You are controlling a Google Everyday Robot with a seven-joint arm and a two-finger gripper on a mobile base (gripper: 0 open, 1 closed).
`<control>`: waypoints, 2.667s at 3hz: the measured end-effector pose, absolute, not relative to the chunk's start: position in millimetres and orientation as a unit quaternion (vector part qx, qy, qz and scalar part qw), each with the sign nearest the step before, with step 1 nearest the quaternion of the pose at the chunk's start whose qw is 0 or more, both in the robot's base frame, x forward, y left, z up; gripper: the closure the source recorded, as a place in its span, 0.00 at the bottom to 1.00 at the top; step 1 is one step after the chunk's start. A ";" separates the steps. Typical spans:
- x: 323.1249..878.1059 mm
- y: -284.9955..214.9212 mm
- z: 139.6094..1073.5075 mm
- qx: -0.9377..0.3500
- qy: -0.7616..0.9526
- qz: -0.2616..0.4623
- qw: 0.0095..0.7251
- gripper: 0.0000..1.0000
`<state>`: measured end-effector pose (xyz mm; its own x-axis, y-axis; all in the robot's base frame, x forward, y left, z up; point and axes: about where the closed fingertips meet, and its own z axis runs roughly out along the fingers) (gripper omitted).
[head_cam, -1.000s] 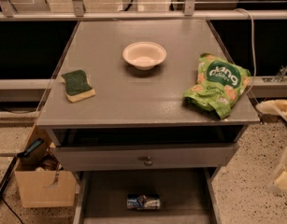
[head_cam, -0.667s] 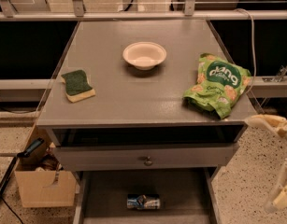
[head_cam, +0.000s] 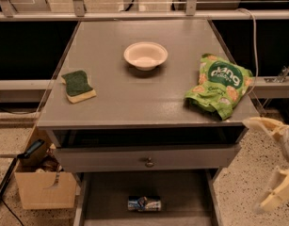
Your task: Pick redbull can from middle drawer and place on counter
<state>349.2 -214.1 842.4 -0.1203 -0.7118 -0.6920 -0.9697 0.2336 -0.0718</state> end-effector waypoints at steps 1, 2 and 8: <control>340.0 -190.2 804.9 -0.537 0.743 0.213 0.338 0.00; 316.5 -166.2 746.5 -0.488 0.763 0.233 0.354 0.00; 315.1 -79.0 506.3 -0.471 0.752 0.309 0.344 0.00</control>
Offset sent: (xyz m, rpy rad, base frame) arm -0.0836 0.0789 -0.1959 0.2266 0.1469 -0.2927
